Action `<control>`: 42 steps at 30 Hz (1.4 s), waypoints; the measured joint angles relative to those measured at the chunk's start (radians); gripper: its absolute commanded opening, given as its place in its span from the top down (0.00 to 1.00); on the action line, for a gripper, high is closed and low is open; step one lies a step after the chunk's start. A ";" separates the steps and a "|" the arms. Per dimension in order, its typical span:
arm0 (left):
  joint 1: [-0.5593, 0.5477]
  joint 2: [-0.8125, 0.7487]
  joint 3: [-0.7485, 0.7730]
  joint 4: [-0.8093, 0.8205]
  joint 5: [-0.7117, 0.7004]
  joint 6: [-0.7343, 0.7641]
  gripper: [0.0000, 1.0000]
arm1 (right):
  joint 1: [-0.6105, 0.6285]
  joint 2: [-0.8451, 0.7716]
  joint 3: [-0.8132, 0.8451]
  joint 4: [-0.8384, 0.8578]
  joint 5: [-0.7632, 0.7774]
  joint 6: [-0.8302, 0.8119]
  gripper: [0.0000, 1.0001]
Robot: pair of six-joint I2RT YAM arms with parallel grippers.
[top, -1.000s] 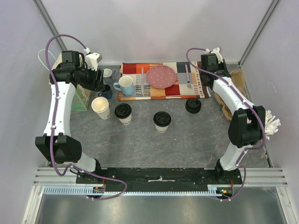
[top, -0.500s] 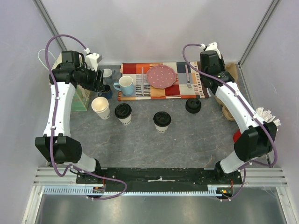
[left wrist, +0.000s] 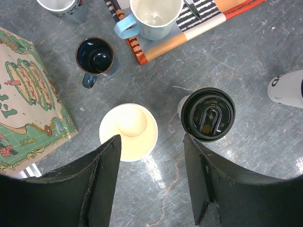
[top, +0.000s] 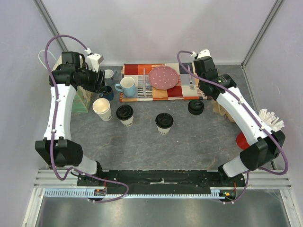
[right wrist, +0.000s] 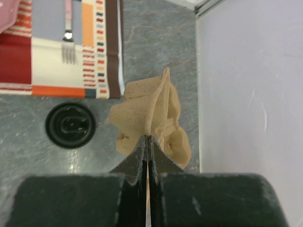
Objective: Pack the takeout coffee
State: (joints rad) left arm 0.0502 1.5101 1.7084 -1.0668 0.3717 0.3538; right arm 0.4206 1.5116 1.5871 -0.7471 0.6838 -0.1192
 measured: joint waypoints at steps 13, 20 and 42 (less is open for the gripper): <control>0.000 -0.014 0.085 -0.010 -0.143 0.000 0.31 | 0.134 0.001 -0.126 -0.201 0.003 0.211 1.00; 0.000 -0.014 0.232 -0.008 -0.452 0.019 0.19 | 0.134 -0.009 -0.128 -0.206 0.005 0.224 1.00; 0.124 0.259 0.361 -0.053 -0.497 0.060 0.27 | 0.134 0.067 0.058 -0.259 0.032 0.175 1.00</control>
State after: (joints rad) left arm 0.1738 1.7695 2.0693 -1.1198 -0.1253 0.4137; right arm 0.5545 1.5784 1.6451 -1.0058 0.7158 0.0559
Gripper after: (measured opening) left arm 0.744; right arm 0.007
